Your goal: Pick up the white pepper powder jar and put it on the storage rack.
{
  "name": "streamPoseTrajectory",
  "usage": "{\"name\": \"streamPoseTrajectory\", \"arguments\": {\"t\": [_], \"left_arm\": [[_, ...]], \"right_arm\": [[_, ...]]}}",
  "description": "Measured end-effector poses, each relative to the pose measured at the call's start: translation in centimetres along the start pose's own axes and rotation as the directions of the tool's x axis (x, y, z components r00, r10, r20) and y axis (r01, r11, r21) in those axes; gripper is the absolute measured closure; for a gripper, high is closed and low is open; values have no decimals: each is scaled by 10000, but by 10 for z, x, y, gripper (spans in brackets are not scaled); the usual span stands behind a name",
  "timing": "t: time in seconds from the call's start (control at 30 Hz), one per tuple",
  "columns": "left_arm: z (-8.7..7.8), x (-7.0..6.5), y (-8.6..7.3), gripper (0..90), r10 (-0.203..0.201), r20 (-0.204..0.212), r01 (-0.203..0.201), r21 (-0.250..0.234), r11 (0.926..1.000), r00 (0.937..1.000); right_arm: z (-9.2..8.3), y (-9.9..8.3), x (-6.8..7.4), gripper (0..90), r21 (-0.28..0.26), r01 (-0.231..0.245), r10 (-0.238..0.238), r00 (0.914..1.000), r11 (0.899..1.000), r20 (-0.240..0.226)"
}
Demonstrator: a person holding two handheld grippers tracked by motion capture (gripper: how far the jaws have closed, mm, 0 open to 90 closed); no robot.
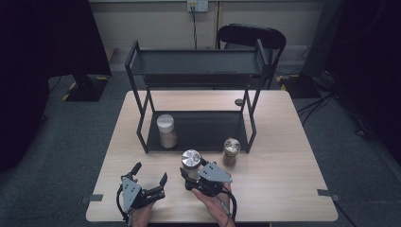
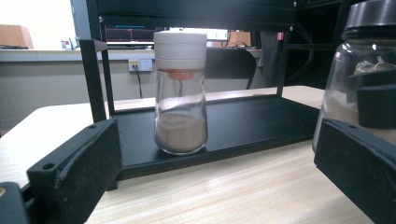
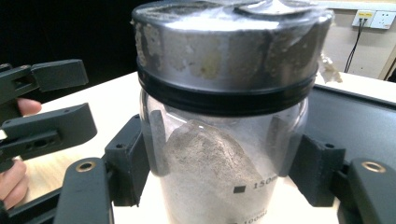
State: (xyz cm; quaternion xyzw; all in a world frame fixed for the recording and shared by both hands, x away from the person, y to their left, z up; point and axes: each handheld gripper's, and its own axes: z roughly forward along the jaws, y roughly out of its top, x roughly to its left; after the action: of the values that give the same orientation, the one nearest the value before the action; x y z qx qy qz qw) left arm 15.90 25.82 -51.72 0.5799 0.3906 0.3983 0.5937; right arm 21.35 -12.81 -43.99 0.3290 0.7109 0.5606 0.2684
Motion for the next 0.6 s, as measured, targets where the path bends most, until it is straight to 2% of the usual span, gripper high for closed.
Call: {"name": "streamPoseTrajectory", "arguments": {"t": [0.2, 0.6], "left_arm": [[0, 1, 0, 1, 15, 53, -15, -13, 10000, 10000], [0, 1, 0, 1, 11, 68, -11, -1, 10000, 10000]], "right_arm": [[8, 8, -4, 312, 31, 174, -174, 9998, 9998, 119], [22, 19, -10, 312, -4, 63, -62, 9996, 10000, 292]]}}
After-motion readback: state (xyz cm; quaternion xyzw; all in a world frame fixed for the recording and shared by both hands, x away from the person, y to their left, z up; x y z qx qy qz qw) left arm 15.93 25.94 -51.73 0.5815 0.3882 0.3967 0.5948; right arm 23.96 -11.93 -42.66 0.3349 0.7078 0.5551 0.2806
